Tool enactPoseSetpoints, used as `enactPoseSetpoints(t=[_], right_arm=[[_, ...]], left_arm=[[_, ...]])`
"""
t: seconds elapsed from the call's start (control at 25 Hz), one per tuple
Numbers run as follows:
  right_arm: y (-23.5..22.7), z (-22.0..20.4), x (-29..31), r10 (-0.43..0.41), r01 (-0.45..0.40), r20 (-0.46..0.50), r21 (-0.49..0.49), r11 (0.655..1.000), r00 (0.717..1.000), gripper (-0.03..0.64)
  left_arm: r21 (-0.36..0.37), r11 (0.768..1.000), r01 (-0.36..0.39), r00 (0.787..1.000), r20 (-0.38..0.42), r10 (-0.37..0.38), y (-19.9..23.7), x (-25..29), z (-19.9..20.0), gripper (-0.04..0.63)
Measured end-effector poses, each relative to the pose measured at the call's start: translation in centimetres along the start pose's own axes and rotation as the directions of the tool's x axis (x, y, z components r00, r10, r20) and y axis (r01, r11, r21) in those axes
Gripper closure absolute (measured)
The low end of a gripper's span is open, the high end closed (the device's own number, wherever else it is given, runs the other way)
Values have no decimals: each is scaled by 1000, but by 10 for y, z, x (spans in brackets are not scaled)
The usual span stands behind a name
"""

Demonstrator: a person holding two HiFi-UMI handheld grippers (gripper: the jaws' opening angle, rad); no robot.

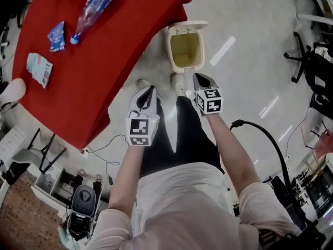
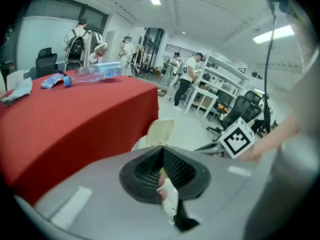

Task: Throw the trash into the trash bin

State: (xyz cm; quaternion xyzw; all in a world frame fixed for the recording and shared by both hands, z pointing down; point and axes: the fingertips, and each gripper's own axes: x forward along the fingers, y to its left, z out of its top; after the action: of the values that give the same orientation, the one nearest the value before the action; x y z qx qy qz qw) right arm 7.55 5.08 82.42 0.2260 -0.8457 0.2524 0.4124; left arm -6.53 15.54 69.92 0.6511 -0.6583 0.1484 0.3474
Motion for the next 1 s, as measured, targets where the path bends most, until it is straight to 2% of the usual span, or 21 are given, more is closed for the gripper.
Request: enactPoseSetpoints(t=[0.2, 0.56, 0.76, 1.0], right_arm=[[18, 55, -42, 50, -48, 62, -33, 998, 997, 617], [52, 124, -115, 109, -97, 151, -81, 992, 982, 617], [69, 144, -164, 148, -127, 214, -112, 986, 966, 617], [84, 162, -219, 175, -130, 280, -170, 977, 944, 617]], left_arm=[[23, 999, -31, 999, 18, 31, 1, -30, 49, 591], [37, 997, -65, 997, 44, 63, -2, -88, 94, 591], [9, 999, -43, 996, 72, 43, -15, -117, 116, 591], [16, 1000, 6, 996, 93, -8, -28, -142, 135, 591]])
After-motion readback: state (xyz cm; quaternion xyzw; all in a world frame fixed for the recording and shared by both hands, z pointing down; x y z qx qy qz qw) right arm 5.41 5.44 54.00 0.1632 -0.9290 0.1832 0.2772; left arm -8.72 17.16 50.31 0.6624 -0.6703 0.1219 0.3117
